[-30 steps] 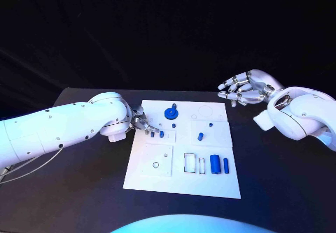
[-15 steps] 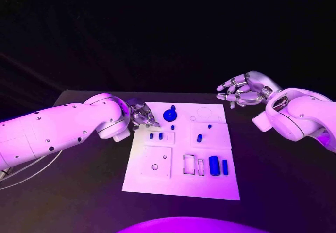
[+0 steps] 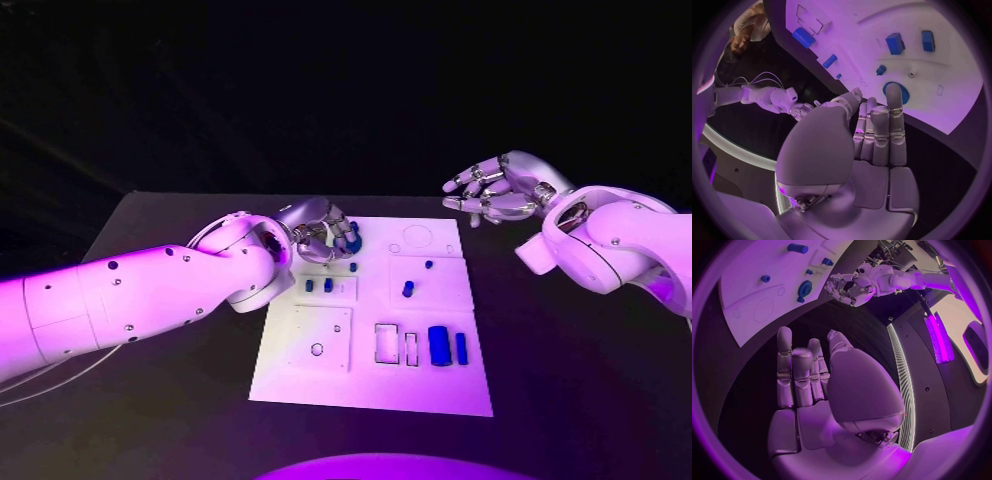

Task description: Assemble the parts on the task board

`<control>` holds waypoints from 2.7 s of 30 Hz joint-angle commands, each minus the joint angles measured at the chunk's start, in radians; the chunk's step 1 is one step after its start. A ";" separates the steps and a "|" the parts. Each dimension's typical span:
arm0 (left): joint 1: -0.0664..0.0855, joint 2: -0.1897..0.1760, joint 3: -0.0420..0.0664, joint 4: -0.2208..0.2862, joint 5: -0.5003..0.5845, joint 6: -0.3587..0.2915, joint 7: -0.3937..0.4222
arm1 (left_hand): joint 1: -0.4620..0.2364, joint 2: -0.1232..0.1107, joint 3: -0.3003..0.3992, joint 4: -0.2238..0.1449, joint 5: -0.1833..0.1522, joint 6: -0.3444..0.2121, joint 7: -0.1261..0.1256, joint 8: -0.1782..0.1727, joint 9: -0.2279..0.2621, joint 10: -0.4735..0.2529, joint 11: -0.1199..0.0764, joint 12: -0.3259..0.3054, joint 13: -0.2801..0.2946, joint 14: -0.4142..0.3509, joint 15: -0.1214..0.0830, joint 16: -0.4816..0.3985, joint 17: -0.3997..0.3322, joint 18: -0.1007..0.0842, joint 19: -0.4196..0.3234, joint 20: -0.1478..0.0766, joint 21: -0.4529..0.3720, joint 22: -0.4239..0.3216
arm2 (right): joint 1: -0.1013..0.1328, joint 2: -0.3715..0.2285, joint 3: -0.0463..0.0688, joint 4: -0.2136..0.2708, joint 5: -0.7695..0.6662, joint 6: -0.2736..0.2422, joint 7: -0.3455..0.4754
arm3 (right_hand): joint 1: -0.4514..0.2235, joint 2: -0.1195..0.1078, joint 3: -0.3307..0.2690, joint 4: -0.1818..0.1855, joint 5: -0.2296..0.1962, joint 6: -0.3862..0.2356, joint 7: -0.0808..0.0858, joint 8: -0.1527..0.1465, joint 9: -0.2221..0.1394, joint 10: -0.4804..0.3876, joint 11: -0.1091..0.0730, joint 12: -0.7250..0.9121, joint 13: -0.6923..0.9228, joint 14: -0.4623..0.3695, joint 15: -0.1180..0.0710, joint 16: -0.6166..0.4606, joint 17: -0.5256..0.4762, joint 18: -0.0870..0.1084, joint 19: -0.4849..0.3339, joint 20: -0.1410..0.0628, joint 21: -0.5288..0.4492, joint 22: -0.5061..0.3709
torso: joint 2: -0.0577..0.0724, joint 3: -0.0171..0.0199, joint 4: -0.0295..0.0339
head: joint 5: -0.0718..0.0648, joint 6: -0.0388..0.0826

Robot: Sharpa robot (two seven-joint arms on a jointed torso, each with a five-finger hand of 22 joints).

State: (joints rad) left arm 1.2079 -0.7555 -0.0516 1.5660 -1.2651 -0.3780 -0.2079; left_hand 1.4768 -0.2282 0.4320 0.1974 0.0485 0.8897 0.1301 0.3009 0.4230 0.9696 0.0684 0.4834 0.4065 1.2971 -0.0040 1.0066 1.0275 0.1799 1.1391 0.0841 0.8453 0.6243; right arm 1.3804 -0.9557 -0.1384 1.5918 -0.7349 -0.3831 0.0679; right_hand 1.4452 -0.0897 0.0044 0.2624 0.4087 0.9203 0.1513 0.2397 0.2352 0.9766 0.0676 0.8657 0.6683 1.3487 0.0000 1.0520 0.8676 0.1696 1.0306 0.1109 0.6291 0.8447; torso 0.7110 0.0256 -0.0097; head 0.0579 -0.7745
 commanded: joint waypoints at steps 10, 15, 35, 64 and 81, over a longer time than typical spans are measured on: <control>-0.022 0.071 -0.004 -0.069 -0.338 0.070 -0.003 | -0.031 -0.021 0.002 -0.001 0.000 0.030 -0.016 -0.034 -0.053 -0.031 0.009 -0.060 -0.067 0.069 0.006 0.088 0.050 -0.035 0.112 0.005 0.162 0.196 | -0.002 -0.001 0.000 0.003 -0.008 0.005 0.011 | -0.005 0.001 0.001 0.006 0.006 -0.006 0.000 0.004 0.001 -0.003 0.001 0.001 -0.001 -0.004 -0.001 -0.003 -0.001 0.013 0.006 0.000 -0.004 -0.001 | 0.001 0.0006 -0.0022 | -0.006 0.002; -0.024 0.087 -0.004 -0.082 -0.366 0.112 -0.021 | -0.034 -0.019 0.000 -0.004 0.000 0.047 -0.019 -0.041 -0.068 -0.019 0.006 -0.069 -0.086 0.098 0.003 0.141 0.088 -0.047 0.149 0.003 0.225 0.270 | -0.002 -0.001 0.000 0.004 -0.007 0.005 0.012 | -0.005 0.001 0.001 0.006 0.006 -0.006 0.000 0.004 0.001 -0.003 0.001 0.001 -0.001 -0.004 -0.001 -0.003 -0.001 0.013 0.006 0.000 -0.004 -0.001 | 0.001 0.0008 -0.0017 | -0.008 -0.002; -0.026 0.124 -0.003 -0.128 -0.388 0.211 -0.060 | -0.030 -0.013 0.006 -0.012 0.000 0.081 -0.005 -0.081 -0.121 0.000 0.017 -0.135 -0.157 0.113 0.011 0.192 0.103 -0.059 0.170 0.011 0.296 0.352 | -0.002 -0.002 0.000 0.006 -0.007 0.004 0.011 | -0.004 0.001 0.002 0.006 0.007 -0.008 0.000 0.004 0.001 -0.004 0.001 0.001 -0.002 -0.003 0.000 -0.001 0.003 0.013 0.007 0.001 -0.005 -0.002 | 0.000 0.0008 -0.0006 | -0.014 -0.005; -0.035 0.149 -0.003 -0.165 -0.365 0.225 -0.048 | -0.004 0.002 0.097 -0.029 0.000 0.148 -0.002 -0.125 -0.166 0.105 0.007 -0.211 -0.226 0.133 0.003 0.242 0.122 -0.070 0.188 0.006 0.358 0.426 | -0.002 -0.001 0.000 0.008 -0.007 0.006 0.009 | -0.002 0.003 0.003 0.006 0.010 -0.008 0.000 0.005 0.001 -0.004 0.001 0.002 -0.003 -0.001 0.000 0.002 0.008 0.013 0.008 0.000 -0.007 -0.002 | 0.000 0.0015 -0.0001 | -0.020 -0.012; -0.039 0.156 -0.003 -0.170 -0.337 0.245 -0.034 | -0.007 0.000 0.113 -0.037 0.000 0.153 0.001 -0.144 -0.179 0.119 0.010 -0.244 -0.245 0.133 0.005 0.248 0.120 -0.071 0.188 0.007 0.368 0.438 | -0.002 -0.001 0.000 0.008 -0.007 0.007 0.009 | -0.001 0.003 0.004 0.006 0.012 -0.008 0.000 0.006 0.001 -0.004 0.001 0.002 -0.004 0.000 -0.001 0.003 0.009 0.013 0.008 0.000 -0.008 -0.003 | 0.000 0.0016 -0.0001 | -0.023 -0.018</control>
State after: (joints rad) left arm 1.1729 -0.6029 -0.0520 1.3955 -1.6194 -0.1657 -0.2554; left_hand 1.4642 -0.2301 0.5372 0.1609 0.0485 1.0346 0.1318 0.1613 0.2456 1.0810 0.0792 0.2435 0.1621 1.4229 0.0019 1.2507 1.1475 0.1170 1.3207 0.0910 1.2083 1.0608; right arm 1.3787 -0.9568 -0.1385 1.5985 -0.7347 -0.3831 0.0695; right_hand 1.4452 -0.0897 0.0073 0.2651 0.4181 0.9187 0.1528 0.2396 0.2348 0.9766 0.0676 0.8657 0.6659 1.3487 0.0000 1.0520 0.8757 0.1696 1.0306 0.1109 0.6253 0.8429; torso 0.7108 0.0268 -0.0103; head 0.0358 -0.7914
